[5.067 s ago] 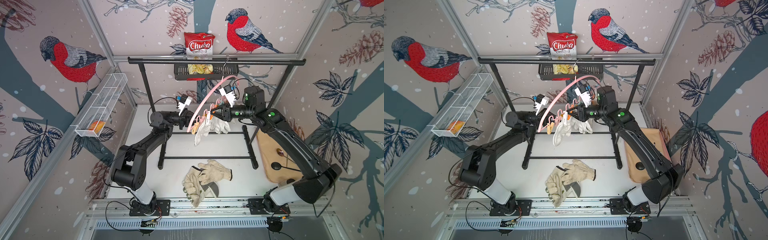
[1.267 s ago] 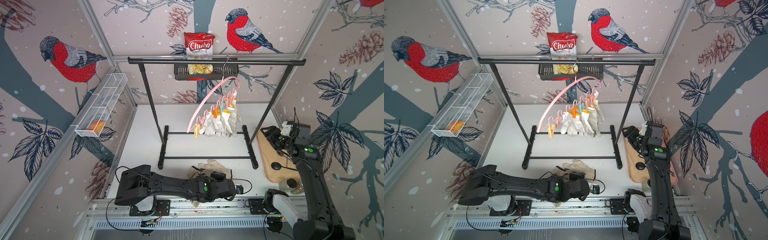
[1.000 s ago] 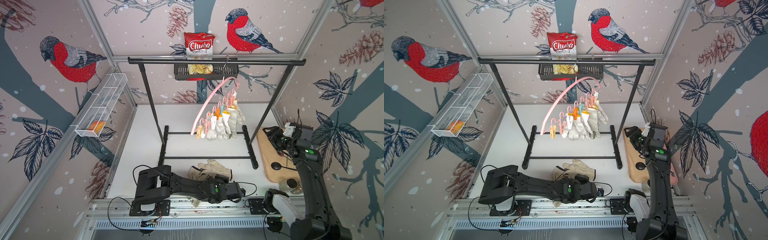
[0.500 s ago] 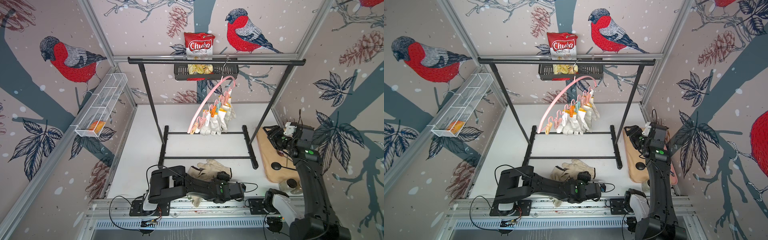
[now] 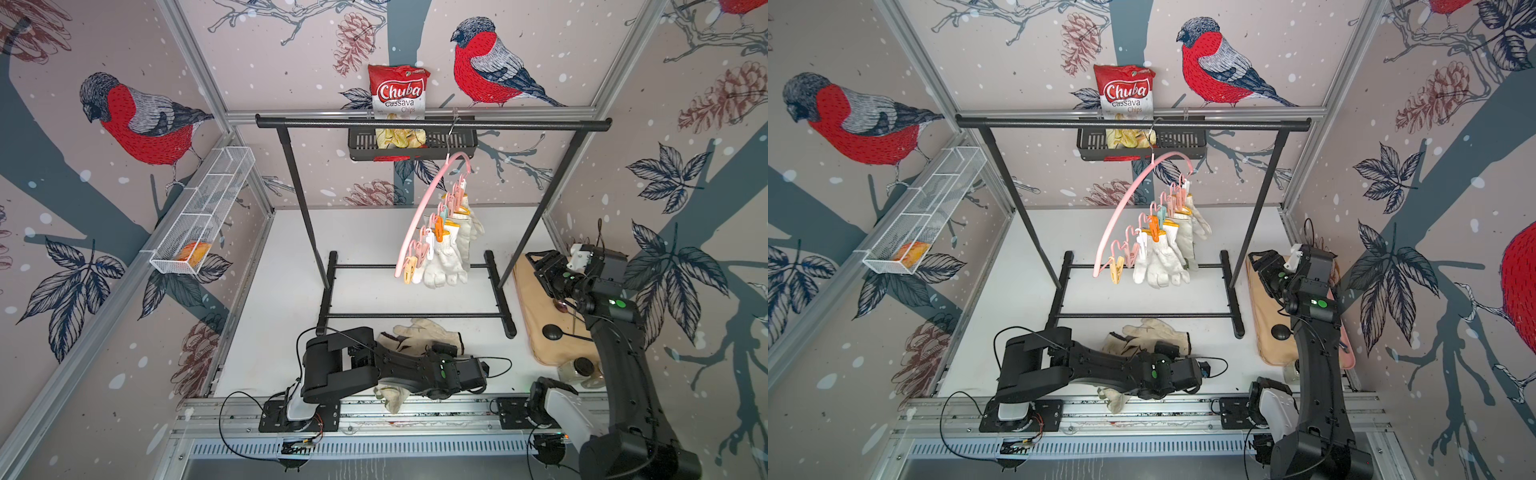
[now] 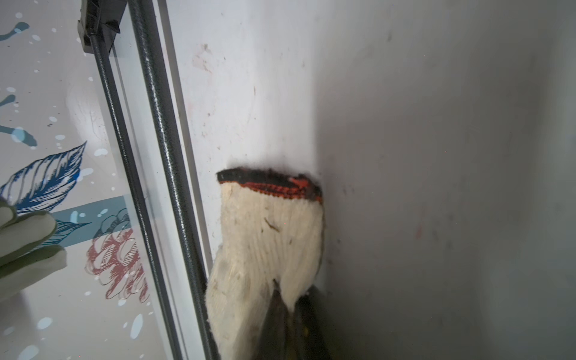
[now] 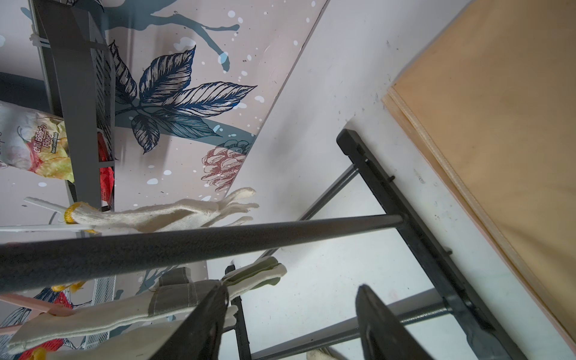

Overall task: Clip the gloves onto a hanger to dry
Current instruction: Pick up the glove from the center of the board.

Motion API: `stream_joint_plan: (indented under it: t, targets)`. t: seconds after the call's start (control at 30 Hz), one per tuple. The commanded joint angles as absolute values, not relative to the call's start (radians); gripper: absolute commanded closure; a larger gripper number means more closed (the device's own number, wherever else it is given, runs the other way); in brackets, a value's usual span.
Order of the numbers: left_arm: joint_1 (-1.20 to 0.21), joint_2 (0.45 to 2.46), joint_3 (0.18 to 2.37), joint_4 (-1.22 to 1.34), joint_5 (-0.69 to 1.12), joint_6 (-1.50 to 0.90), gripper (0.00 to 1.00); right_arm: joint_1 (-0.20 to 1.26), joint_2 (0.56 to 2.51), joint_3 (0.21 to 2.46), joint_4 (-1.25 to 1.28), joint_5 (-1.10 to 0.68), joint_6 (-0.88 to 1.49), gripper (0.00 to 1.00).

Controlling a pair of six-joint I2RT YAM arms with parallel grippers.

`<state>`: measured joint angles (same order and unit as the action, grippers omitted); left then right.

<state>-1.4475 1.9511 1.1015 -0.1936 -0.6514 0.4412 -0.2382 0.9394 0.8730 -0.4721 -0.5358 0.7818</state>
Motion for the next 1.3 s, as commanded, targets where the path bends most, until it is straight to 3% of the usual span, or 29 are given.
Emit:
stream_joint_plan:
  t: [0.0, 0.63, 1.27]
  targets:
    - [-1.436, 1.894, 1.126, -0.205, -0.582, 0.387, 1.00, -0.239, 0.937, 0.873, -0.451, -0.552, 0.772, 0.32]
    - [-1.277, 1.652, 1.133, -0.239, -0.248, 0.313, 1.00, -0.237, 0.926, 0.851, -0.436, -0.581, 0.782, 0.33]
    - [-1.221, 1.384, 1.079, -0.174, -0.365, 0.265, 1.00, -0.211, 0.914, 0.820, -0.433, -0.594, 0.780, 0.33]
